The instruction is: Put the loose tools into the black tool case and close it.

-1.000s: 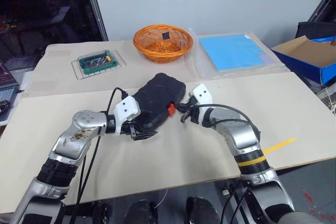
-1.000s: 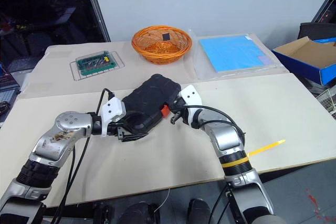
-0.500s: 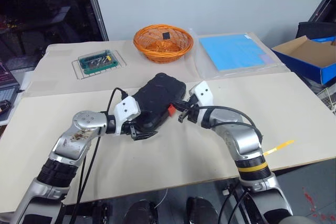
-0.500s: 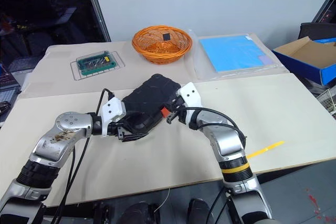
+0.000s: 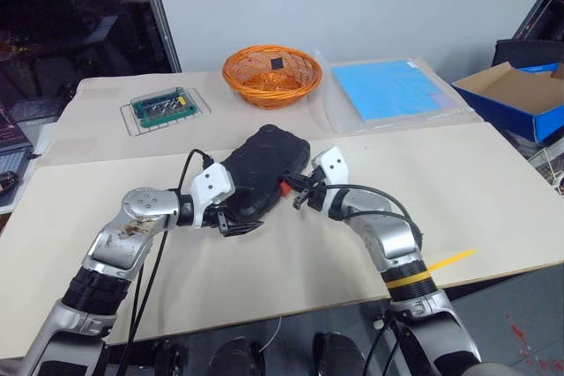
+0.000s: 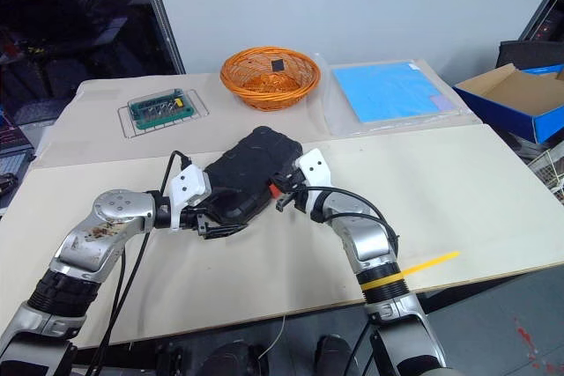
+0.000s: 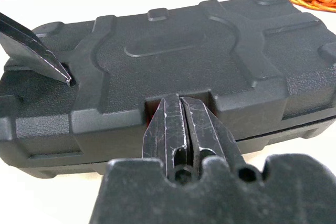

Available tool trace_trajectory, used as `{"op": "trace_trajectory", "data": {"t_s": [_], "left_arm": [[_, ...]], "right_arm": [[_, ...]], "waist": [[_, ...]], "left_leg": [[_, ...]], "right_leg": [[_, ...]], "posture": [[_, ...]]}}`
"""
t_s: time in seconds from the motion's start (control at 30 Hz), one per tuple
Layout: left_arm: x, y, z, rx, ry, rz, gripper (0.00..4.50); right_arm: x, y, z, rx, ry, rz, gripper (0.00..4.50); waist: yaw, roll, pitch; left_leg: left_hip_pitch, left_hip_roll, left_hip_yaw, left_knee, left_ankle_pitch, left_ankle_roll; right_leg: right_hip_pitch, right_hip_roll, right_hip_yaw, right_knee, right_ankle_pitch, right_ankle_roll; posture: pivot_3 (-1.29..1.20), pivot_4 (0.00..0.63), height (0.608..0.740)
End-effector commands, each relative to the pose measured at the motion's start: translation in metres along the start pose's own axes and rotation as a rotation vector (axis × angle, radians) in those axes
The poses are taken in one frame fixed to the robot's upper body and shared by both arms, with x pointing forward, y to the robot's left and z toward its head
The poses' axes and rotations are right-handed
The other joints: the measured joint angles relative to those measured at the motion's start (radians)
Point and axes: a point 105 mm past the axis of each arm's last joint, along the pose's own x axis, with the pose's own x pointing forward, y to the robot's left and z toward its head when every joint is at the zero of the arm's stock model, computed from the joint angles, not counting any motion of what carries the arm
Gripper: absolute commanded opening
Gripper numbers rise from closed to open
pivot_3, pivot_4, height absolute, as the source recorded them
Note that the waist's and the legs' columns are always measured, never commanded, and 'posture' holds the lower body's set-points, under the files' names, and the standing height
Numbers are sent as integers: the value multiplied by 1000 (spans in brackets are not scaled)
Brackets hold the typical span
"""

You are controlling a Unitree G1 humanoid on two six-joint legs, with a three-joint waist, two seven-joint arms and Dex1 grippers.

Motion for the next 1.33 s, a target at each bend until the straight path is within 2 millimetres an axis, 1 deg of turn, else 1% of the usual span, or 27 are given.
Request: {"op": "trace_trajectory", "data": {"t_s": [0.03,0.33,0.43,0.47,0.5,0.53,0.57,0.6,0.63,0.67,0.7,0.73,0.77,0.8,0.83,0.87,1.0,1.03,1.1,1.17,1.23,1.27,1.33], "left_arm": [[4,-11,-42,-109,137,-30,4500],[7,-12,-42,-114,133,-33,4500],[8,-12,-41,-105,125,-31,4500],[7,-11,-38,-97,105,-23,4500],[7,-10,-33,-80,70,-12,4500],[5,-9,-23,-64,2,-2,4500],[2,-6,-11,-86,-84,40,4500],[-2,-4,0,-107,-184,71,4500],[-6,-6,6,-109,-226,70,4500],[-11,-10,6,-156,-234,32,4500],[-19,-13,12,-203,-285,18,4500],[-25,-15,14,-232,-306,20,4500],[-34,-21,16,-262,-329,10,4500],[-41,-26,17,-275,-341,10,4500],[-47,-29,17,-283,-345,17,4500],[-54,-32,16,-305,-343,25,4500],[-76,-46,6,-356,-304,72,4500],[-84,-50,0,-362,-279,102,4500],[-95,-57,-9,-364,-229,148,4500],[-101,-63,-14,-377,-206,168,4500],[-105,-66,-15,-385,-198,181,4500],[-106,-68,-16,-387,-196,184,4500],[-105,-69,-15,-392,-199,186,4500]], "right_arm": [[2,8,-35,14,110,14,56],[6,13,-56,11,174,24,56],[6,11,-53,-4,160,16,56],[5,9,-45,-29,121,4,56],[2,7,-31,-62,60,-7,56],[-4,7,-12,-68,-26,-13,56],[-16,14,12,-36,-149,58,56],[-29,14,25,-33,-192,80,56],[-40,14,35,-35,-220,86,56],[-49,15,41,-49,-232,94,56],[-59,18,44,-82,-214,112,597],[-71,22,48,-103,-201,141,725],[-85,27,48,-116,-167,175,1072],[-98,30,47,-131,-127,201,1514],[-108,32,44,-140,-90,213,1732],[-119,32,41,-143,-54,219,2111],[-157,24,31,-154,61,177,3493],[-169,19,31,-160,84,145,3871],[-187,11,30,-174,118,93,4458],[-203,4,30,-186,146,48,4458],[-213,0,29,-193,166,21,4458],[-217,-1,29,-201,177,11,4458],[-222,-2,30,-214,192,-2,4458]], "waist": [[-1,1,-2],[-9,6,-13],[-10,5,-16],[-10,5,-17],[-9,6,-17],[-7,6,-16],[-4,6,-16],[1,6,-15],[5,6,-14],[10,6,-13],[12,5,-12],[12,6,-11],[11,5,-11],[12,5,-10],[12,5,-10],[14,4,-10],[22,1,-6],[24,0,-4],[28,0,-2],[36,-2,0],[43,-3,1],[46,-3,1],[49,-3,2]], "left_leg": [[1,0,0,0,0,0],[6,2,0,-2,0,-1],[6,3,0,-3,0,-1],[6,3,0,-3,0,-1],[6,4,0,-3,0,-1],[6,4,0,-3,0,-1],[5,4,0,-3,0,-1],[4,3,0,-4,0,-1],[2,3,0,-6,-1,-1],[-4,3,0,-6,-1,-1],[-12,2,0,-6,1,-3],[-19,2,0,-3,5,-8],[-21,1,0,-2,9,0],[-22,1,0,-2,8,1],[-22,1,0,-3,8,1],[-21,1,-1,-2,4,2],[-21,0,-2,-1,-6,4],[-21,-1,-1,0,-7,5],[-21,-2,-1,0,-9,6],[-21,-2,-1,0,-10,5],[-21,-2,-2,1,-12,2],[-21,-2,-2,1,-14,-1],[-21,-2,-4,1,-17,3]], "right_leg": [[1,0,0,0,0,0],[3,-1,1,0,-1,-1],[3,-1,1,0,-2,-3],[3,-1,1,0,-4,-7],[3,-1,1,0,-4,-7],[3,-1,1,0,-5,-7],[2,-2,1,0,-5,-7],[1,-2,1,-1,-5,-7],[-1,-2,1,-2,-5,-7],[-2,-3,1,-3,-4,-6],[-10,-2,1,-1,3,-9],[-16,-1,1,0,3,-9],[-18,-1,1,2,3,-9],[-17,0,0,0,2,-9],[-17,0,0,-1,1,-8],[-15,0,0,-2,-2,-6],[-13,-1,-1,-3,-10,-2],[-13,-1,-1,-3,-11,-2],[-12,-1,-1,-5,-11,-1],[-11,-1,-2,-7,-11,0],[-11,0,-2,-9,-12,1],[-10,0,-3,-10,-13,3],[-11,0,-4,-11,-15,3]], "posture": [[0,150,740],[0,150,740],[0,150,740],[0,150,740],[0,150,740],[0,150,740],[0,150,740],[0,150,740],[0,150,740],[0,150,740],[0,150,740],[0,150,740],[0,150,740],[0,150,740],[0,150,740],[0,150,740],[0,150,740],[0,150,740],[0,150,740],[0,150,740],[0,150,740],[0,150,740],[0,150,740]]}}
